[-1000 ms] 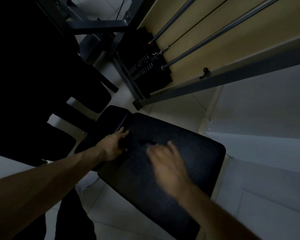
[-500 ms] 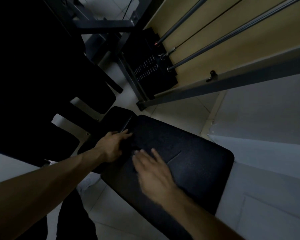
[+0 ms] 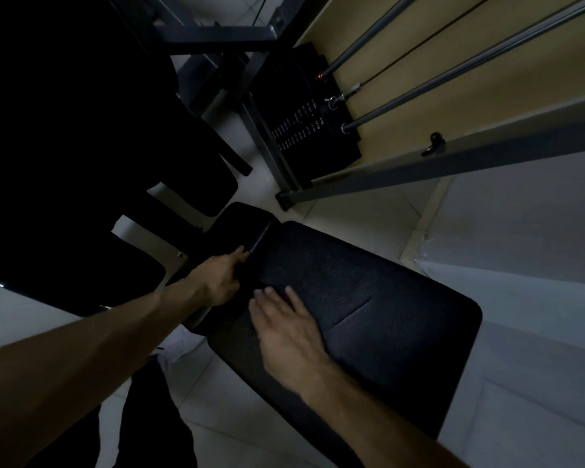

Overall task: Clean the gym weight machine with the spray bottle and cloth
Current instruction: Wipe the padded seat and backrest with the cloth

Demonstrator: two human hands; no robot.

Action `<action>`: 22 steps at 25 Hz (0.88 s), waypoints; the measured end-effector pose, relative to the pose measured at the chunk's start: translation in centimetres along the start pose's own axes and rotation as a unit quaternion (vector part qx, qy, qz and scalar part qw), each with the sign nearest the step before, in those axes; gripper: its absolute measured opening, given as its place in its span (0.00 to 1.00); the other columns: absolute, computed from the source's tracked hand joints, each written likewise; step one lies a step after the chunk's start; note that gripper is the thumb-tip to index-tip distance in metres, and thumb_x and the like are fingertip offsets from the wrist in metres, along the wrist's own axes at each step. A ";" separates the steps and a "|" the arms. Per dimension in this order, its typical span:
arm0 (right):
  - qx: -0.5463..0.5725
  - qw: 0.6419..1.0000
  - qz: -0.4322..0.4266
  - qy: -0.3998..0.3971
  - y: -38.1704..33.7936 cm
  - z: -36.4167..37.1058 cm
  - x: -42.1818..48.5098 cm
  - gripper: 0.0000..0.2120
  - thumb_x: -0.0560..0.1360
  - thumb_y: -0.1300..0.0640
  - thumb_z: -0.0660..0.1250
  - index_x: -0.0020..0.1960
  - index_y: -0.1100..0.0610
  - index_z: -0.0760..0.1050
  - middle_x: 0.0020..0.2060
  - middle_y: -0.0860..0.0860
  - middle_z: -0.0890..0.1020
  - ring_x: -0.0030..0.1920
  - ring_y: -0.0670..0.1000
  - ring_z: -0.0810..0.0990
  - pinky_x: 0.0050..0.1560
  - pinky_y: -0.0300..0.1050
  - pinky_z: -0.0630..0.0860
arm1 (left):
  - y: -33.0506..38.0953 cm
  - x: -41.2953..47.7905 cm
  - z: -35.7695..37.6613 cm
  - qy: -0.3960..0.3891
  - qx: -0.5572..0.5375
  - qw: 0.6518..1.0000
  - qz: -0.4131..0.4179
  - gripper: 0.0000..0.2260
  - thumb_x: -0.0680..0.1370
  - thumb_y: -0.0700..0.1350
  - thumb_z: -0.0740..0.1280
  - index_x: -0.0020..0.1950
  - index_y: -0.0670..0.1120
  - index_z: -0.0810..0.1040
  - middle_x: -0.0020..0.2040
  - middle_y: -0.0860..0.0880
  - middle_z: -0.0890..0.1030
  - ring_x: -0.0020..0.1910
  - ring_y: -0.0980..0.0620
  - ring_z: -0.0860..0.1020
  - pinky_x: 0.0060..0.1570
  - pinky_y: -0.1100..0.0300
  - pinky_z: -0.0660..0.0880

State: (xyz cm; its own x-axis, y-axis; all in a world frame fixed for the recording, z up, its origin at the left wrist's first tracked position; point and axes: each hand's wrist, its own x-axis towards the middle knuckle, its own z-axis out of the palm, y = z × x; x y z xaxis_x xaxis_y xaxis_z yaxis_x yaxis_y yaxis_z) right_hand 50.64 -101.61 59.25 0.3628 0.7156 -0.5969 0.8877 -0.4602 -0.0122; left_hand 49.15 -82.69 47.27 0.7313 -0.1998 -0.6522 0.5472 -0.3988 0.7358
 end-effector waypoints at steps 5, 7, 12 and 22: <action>-0.039 0.986 0.154 0.051 9.2 -3.3 5.1 0.32 0.77 0.59 0.67 0.80 0.57 0.64 0.79 0.54 0.67 0.80 0.53 0.62 0.81 0.60 0.47 | -0.5 0.0 -0.2 -0.022 -0.023 0.999 0.001 0.36 0.77 0.31 0.59 0.83 0.50 0.54 0.83 0.54 0.47 0.81 0.50 0.55 0.79 0.53 0.57; -0.022 0.975 0.203 0.083 9.4 -3.5 6.3 0.30 0.78 0.58 0.67 0.79 0.60 0.65 0.78 0.56 0.68 0.79 0.55 0.63 0.82 0.58 0.50 | -0.6 -0.1 -0.4 -0.027 -0.025 0.999 0.001 0.36 0.77 0.30 0.59 0.83 0.49 0.55 0.83 0.54 0.48 0.81 0.52 0.55 0.79 0.54 0.56; 0.040 0.999 0.000 -0.005 -1.2 1.0 3.6 0.32 0.72 0.59 0.71 0.75 0.61 0.71 0.74 0.60 0.72 0.78 0.59 0.65 0.82 0.58 0.49 | -1.9 0.5 -0.5 -0.010 -0.058 0.998 -0.010 0.31 0.77 0.33 0.60 0.79 0.52 0.64 0.82 0.52 0.59 0.80 0.53 0.59 0.79 0.53 0.58; 0.021 0.993 0.117 0.006 4.5 -0.6 9.4 0.32 0.74 0.58 0.70 0.77 0.61 0.68 0.77 0.58 0.69 0.79 0.58 0.63 0.81 0.60 0.51 | -2.5 1.0 0.1 0.051 -0.089 0.995 0.002 0.20 0.84 0.46 0.62 0.77 0.49 0.70 0.79 0.52 0.66 0.78 0.50 0.65 0.77 0.52 0.63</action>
State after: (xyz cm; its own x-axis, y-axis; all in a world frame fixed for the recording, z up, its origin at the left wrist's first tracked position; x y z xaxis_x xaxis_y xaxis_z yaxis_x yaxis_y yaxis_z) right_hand 58.19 -96.61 54.08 0.5611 0.5934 -0.5771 0.7667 -0.6354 0.0922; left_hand 48.51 -81.95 44.76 0.7665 -0.1062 -0.6334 0.6006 -0.2309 0.7655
